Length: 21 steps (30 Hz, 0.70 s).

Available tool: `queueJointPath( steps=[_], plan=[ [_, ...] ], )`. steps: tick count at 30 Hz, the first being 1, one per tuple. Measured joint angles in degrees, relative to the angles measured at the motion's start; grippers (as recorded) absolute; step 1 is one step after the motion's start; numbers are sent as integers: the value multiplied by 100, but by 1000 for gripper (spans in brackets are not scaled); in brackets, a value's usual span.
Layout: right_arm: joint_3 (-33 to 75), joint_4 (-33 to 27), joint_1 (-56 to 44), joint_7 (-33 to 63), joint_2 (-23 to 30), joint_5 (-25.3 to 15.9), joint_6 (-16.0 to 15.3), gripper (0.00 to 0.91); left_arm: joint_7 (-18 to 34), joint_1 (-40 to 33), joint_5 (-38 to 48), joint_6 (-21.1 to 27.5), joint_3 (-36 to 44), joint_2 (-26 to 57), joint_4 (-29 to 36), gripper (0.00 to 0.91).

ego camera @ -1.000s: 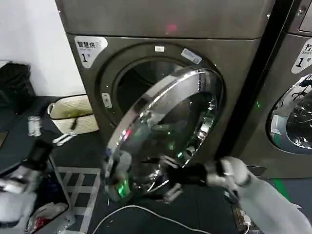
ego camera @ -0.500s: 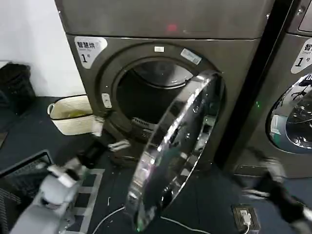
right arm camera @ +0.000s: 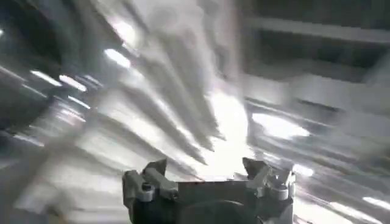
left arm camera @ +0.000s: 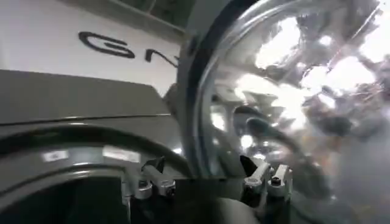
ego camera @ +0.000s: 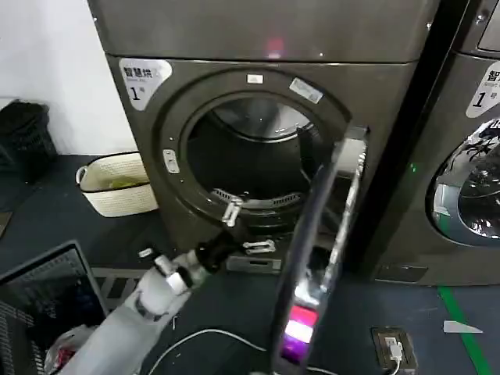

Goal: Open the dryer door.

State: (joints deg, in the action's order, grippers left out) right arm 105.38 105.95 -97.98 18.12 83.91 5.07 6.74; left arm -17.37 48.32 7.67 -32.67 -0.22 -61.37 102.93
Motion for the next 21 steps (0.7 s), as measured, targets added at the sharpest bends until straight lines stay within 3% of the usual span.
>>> queueJointPath(
  steps=[6,13,21],
  plan=[
    [922,-837,32,141,-172,-45,160,907,7,-632,-19,0,687,-336,-371,907],
    [1416,-1340,44,202,-329,-51,125,907,0,-1192,-12,22,1316,-788,-846,907],
    [1926,-1677,-108,226,-586,209,-128,907,10,-1699,-49,61,1830,-1359,-1369,907]
  ],
)
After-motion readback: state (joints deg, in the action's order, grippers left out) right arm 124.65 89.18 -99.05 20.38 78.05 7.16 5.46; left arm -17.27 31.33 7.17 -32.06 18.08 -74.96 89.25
